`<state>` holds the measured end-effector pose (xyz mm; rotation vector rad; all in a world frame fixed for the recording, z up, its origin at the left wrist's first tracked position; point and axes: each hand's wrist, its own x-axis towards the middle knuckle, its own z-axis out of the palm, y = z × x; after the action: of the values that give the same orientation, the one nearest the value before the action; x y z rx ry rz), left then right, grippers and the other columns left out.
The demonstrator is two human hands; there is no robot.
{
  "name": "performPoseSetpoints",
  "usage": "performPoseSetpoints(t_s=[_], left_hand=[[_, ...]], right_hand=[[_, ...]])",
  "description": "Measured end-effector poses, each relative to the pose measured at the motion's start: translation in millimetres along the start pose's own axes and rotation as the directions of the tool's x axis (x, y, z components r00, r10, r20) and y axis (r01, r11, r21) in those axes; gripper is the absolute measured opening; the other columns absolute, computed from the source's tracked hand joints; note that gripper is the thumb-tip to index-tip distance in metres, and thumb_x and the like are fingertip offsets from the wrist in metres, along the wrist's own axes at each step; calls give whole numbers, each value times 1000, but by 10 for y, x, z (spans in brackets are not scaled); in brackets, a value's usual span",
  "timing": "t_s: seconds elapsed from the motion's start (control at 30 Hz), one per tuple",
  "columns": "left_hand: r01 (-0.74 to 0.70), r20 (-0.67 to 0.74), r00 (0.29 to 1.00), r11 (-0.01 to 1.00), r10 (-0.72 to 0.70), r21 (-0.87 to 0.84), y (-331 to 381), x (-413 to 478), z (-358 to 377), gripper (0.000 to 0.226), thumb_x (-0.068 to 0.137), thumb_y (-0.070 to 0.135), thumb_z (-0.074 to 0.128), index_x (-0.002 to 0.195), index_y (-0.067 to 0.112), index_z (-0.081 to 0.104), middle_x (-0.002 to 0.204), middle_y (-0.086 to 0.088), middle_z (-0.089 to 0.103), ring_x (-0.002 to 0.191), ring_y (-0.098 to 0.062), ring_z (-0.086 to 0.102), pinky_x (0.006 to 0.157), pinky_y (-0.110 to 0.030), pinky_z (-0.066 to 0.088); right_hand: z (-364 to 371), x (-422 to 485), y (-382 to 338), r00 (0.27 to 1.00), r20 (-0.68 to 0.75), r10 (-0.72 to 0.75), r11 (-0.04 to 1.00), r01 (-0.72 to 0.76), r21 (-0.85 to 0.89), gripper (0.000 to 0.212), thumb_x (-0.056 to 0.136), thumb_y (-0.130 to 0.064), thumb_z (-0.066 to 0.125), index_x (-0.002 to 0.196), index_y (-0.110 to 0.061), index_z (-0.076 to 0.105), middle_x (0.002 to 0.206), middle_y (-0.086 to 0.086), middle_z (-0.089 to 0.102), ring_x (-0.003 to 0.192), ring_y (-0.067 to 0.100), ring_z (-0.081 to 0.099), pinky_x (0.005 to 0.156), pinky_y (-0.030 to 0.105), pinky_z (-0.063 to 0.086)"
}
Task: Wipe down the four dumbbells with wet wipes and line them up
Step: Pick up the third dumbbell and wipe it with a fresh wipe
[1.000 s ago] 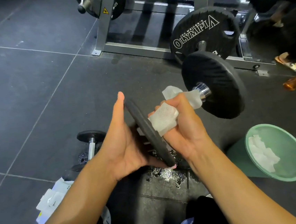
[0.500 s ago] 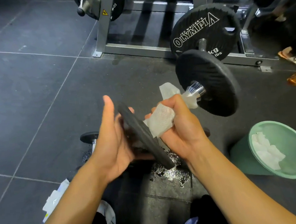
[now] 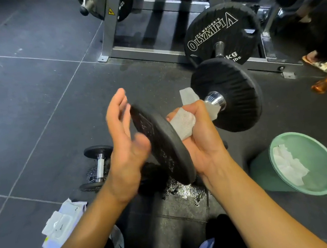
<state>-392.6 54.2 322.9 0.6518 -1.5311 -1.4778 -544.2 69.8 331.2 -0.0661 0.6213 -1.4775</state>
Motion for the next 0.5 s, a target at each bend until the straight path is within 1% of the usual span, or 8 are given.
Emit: performPoseSetpoints(t_s=[0.03,0.1,0.17,0.23,0.33,0.4,0.47,0.5], left_hand=[[211,-22,974,943,-224,-256,47,24,38,94,76,90,57,150,35,43,154,-4,49,149,-30,44,112,-75,38],[579,150,796,664,-587,-473,67,64,78,90,77,97,36,129,32,70,135,-8,69,128,-37,62,98,-76,49],[709,248,668,501,-701,-496,78,96,44,102,80,98,26,124,21,75,133,-15,71,123,-39,66,102,-74,47],[693,182,665,509,-724,-511,104,91,90,93,83,92,37,118,14,72,120,-15,74,110,-34,71,101,-61,53],[450,-22,852,754,-522,-479,91,77,147,75,78,73,67,127,18,53,99,-2,73,86,-15,73,78,-39,60],[136,-63,988,987,-142,-87,57,69,64,97,68,57,87,143,19,40,128,6,63,115,-4,67,98,-39,57],[-207,142,976,914,167,348,8,34,-16,110,68,60,89,149,13,31,158,-3,40,150,-17,42,120,-51,41],[-256,174,964,880,201,401,-27,32,-34,106,75,65,82,151,12,29,163,-11,30,155,-21,33,123,-51,37]], right_hand=[[14,-6,-18,1000,1,-11,1000,11,4,30,87,-17,45,58,-14,48,56,1,43,49,14,47,51,26,47],[16,-2,-22,999,-5,-38,999,38,-29,40,92,-14,42,54,-12,52,52,2,45,47,15,51,57,28,51],[-5,25,4,998,-12,-68,995,67,-72,14,86,-14,55,74,-9,51,60,6,48,56,21,56,79,39,55],[-62,69,35,998,-20,-66,993,64,-101,25,75,-14,65,91,-11,46,71,9,47,68,28,57,84,47,53],[-94,103,40,999,-34,-40,995,36,-98,29,76,-16,62,98,-11,44,78,11,46,79,34,58,69,38,57],[-107,105,19,999,-43,-30,995,25,-99,17,77,-19,58,88,-11,47,74,11,46,70,29,57,63,34,54],[-110,69,14,997,-70,18,996,-24,-89,14,79,-23,56,78,-12,49,70,12,49,61,24,56,61,32,53],[-106,47,13,996,-82,35,996,-41,-78,14,78,-24,57,76,-12,50,69,11,49,59,23,56,60,31,53]])
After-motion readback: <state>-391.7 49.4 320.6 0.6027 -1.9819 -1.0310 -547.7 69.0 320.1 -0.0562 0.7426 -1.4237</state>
